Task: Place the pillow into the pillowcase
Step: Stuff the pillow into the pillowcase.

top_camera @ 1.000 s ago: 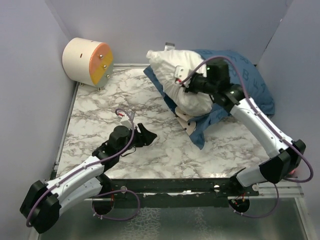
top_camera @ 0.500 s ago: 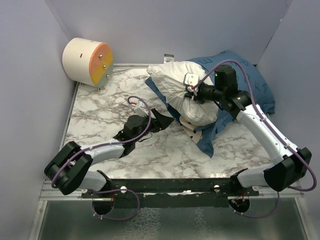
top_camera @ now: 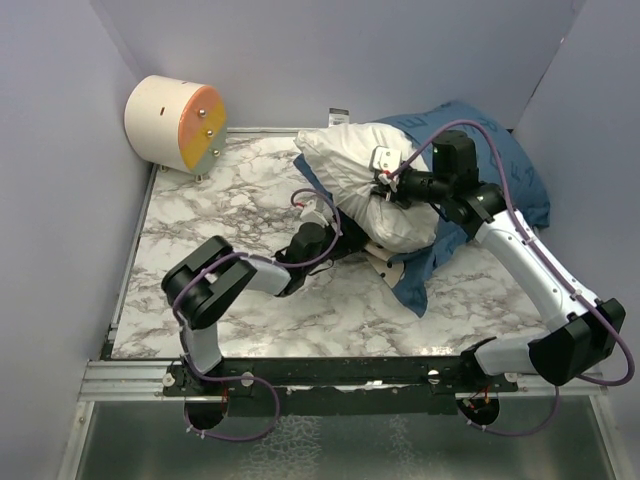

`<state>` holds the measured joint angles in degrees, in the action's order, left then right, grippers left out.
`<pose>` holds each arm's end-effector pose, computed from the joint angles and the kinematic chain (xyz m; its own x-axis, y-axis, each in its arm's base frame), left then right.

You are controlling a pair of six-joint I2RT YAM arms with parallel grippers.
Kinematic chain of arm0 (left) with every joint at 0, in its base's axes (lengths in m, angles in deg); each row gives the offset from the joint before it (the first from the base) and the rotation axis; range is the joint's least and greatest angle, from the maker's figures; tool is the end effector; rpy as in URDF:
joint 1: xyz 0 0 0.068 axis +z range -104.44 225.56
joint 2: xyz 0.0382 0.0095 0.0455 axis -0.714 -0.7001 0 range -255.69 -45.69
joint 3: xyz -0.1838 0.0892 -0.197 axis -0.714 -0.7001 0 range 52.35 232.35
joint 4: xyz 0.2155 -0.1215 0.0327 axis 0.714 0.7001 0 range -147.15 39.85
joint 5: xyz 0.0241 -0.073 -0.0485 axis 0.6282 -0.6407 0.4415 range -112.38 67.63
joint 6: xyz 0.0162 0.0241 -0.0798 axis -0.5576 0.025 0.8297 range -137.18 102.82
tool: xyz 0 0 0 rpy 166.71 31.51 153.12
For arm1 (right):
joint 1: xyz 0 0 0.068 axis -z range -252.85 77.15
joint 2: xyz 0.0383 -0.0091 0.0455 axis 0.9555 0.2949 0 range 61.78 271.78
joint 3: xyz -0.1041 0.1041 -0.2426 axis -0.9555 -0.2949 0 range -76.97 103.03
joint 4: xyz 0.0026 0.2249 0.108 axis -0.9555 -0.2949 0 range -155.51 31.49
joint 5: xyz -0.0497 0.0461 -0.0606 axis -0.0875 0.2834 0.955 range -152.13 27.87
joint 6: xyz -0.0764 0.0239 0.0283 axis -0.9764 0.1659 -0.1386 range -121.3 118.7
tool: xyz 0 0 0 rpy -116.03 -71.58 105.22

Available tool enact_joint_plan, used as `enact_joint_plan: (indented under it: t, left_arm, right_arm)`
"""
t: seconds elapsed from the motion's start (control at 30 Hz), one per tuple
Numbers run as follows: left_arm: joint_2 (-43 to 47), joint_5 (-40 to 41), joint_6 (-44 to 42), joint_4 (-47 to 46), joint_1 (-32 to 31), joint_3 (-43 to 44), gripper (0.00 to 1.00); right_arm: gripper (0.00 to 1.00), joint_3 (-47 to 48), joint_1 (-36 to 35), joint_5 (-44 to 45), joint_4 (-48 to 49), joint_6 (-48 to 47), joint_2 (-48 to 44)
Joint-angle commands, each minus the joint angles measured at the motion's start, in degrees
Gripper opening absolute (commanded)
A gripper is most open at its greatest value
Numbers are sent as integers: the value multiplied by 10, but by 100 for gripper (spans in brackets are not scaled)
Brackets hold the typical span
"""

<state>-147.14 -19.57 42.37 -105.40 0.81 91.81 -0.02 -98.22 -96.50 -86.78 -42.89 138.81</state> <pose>0.2732 -0.2656 0.1713 -0.6626 -0.5556 -0.5024 0.1939 0.5206 -0.8315 0.2618 0.1709 0.3770 0.2117 -0.5059 -0.8362 -0.8852 0.2635 -0.3835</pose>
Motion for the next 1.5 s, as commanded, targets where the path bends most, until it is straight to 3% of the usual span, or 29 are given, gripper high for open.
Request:
enact_joint_plan:
  t: [0.0, 0.07, 0.1, 0.17, 0.2, 0.4, 0.57, 0.9, 1.3, 1.37, 1.47]
  left_arm:
    - [-74, 26, -5, -55, -2, 69, 67]
    - [-108, 22, 0, -70, -2, 90, 57]
    - [-119, 16, -1, -77, -2, 98, 44]
    - [-120, 9, -14, -79, 2, 97, 6]
    - [-107, 16, -23, -73, 3, 88, 0]
    - [59, 13, -93, 20, 3, -21, 0]
    - [219, 13, -125, 154, -14, -103, 0]
    - [487, 33, -153, 421, -34, -141, 0]
    - [561, -12, -174, 494, -34, -97, 0]
    - [574, -11, -180, 514, -34, -87, 0]
    - [589, -7, -175, 510, -34, -105, 0]
  right_arm:
    - [1, -3, 13, -11, 47, 17, -34]
    - [1, -8, 13, -4, 49, 16, -36]
    - [1, -12, 14, 1, 50, 13, -37]
    - [1, -22, 15, 24, 50, 3, -40]
    - [1, -29, 15, 45, 50, -7, -40]
    - [1, -96, 78, 146, 35, -65, -1]
    - [1, -185, 92, 238, 67, -111, 16]
    - [1, -247, 91, 357, 109, -157, 84]
    - [1, -295, 17, 387, 94, -159, 144]
    - [1, -292, 17, 363, 74, -155, 150]
    - [1, -273, 17, 250, 0, -143, 144]
